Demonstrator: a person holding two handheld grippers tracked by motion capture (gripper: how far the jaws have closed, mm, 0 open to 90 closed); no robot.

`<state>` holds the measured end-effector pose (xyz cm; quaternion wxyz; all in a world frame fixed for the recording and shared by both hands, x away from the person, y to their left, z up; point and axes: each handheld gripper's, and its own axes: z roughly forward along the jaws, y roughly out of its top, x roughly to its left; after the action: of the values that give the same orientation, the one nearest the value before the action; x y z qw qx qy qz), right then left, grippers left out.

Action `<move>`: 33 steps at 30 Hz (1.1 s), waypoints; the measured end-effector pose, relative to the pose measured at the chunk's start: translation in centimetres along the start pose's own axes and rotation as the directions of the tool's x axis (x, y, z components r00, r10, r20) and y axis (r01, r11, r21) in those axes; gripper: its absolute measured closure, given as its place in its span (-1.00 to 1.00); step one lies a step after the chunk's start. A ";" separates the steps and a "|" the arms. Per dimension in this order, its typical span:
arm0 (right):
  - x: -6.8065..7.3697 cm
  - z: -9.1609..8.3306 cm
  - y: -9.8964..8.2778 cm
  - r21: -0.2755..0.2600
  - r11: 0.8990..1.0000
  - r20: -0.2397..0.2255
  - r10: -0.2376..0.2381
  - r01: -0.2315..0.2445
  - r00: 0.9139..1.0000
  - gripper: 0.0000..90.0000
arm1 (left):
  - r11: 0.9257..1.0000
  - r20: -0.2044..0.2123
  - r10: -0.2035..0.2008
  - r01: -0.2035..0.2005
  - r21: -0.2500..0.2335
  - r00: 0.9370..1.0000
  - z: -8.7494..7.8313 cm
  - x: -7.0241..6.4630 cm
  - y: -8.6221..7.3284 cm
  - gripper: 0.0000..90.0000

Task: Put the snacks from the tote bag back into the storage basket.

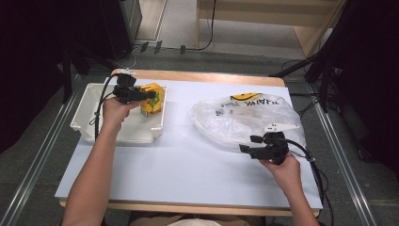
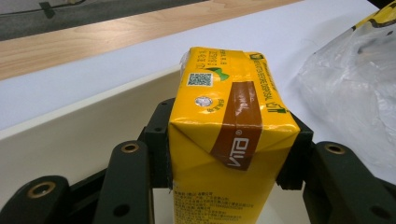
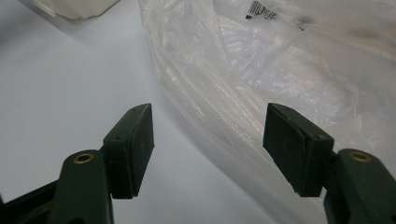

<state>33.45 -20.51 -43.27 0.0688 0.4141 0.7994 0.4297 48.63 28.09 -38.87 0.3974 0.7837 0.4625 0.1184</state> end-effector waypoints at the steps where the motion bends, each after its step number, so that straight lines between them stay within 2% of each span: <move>1: 0.0 0.0 0.0 0.000 1.000 0.001 0.001 -0.001 1.000 -0.23 | 1.000 -0.003 -0.002 0.002 0.001 1.000 0.1 0.0 -0.1 0.16; 8: 0.0 -0.1 0.0 0.000 1.000 0.000 0.000 0.000 1.000 -0.23 | 1.000 -0.002 0.005 -0.005 -0.010 1.000 0.4 0.1 -0.5 0.16; 17: 0.0 -0.3 -0.1 0.000 1.000 0.006 -0.003 0.003 1.000 -0.23 | 0.997 -0.017 0.072 -0.071 0.030 0.997 0.0 -0.8 -1.2 0.15; 23: -0.1 -0.4 -0.2 -0.001 1.000 0.008 -0.003 0.003 1.000 -0.23 | 0.998 -0.019 0.061 -0.061 0.029 0.998 -0.3 -0.8 -2.0 0.15; 30: 0.0 -0.5 -0.2 -0.001 1.000 0.007 -0.005 0.005 1.000 -0.23 | 0.996 -0.023 0.082 -0.081 0.040 0.996 -0.7 -1.0 -2.9 0.13; 33: -0.1 -0.5 -0.2 0.001 1.000 0.006 -0.008 0.008 1.000 -0.23 | 0.997 -0.021 0.063 -0.062 0.039 0.998 -0.7 -0.9 -3.0 0.11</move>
<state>33.16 -20.94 -43.17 0.0727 0.4123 0.8009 0.4280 45.85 28.45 -40.42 0.3734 0.8039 0.4441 0.1307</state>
